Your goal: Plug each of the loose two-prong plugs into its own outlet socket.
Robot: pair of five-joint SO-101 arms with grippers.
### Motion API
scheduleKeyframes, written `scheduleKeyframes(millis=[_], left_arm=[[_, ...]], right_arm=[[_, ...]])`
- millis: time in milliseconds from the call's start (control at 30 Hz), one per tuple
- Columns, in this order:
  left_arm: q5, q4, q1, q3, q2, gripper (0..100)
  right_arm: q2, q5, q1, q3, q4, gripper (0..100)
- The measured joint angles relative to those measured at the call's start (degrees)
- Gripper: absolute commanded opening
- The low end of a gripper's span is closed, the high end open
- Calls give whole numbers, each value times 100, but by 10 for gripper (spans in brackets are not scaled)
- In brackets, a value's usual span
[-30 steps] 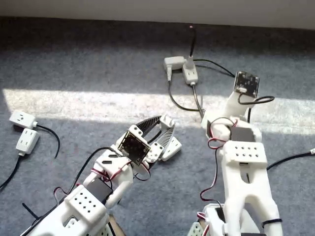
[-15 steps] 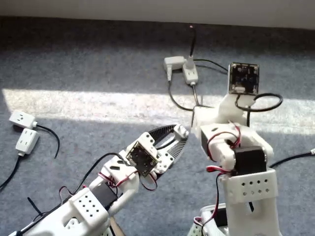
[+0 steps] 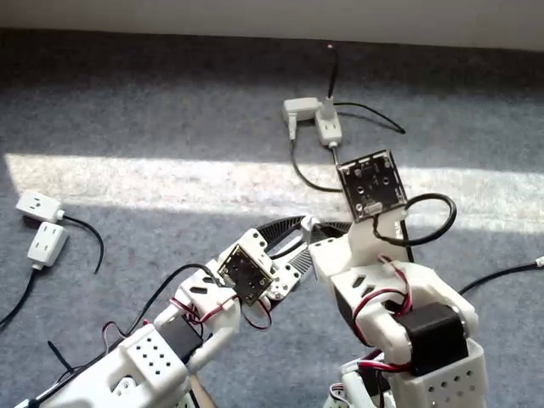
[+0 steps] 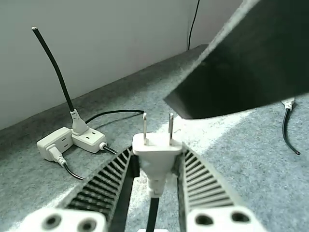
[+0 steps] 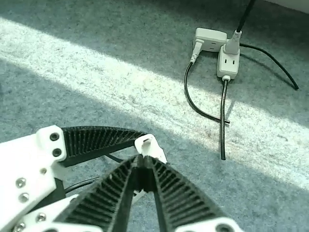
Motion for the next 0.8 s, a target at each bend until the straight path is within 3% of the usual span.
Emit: scheduleKeyframes(millis=[167,500,800], left_arm=[[0,0,0,0,0,6],[18,0,9,0,9,6],[18,0,0,18,35,6]], right_arm=[[158,26,-9,273,-229,8],[1020,35,105,1125,-1785,8],[1873,492,598,1143,-1978,8]])
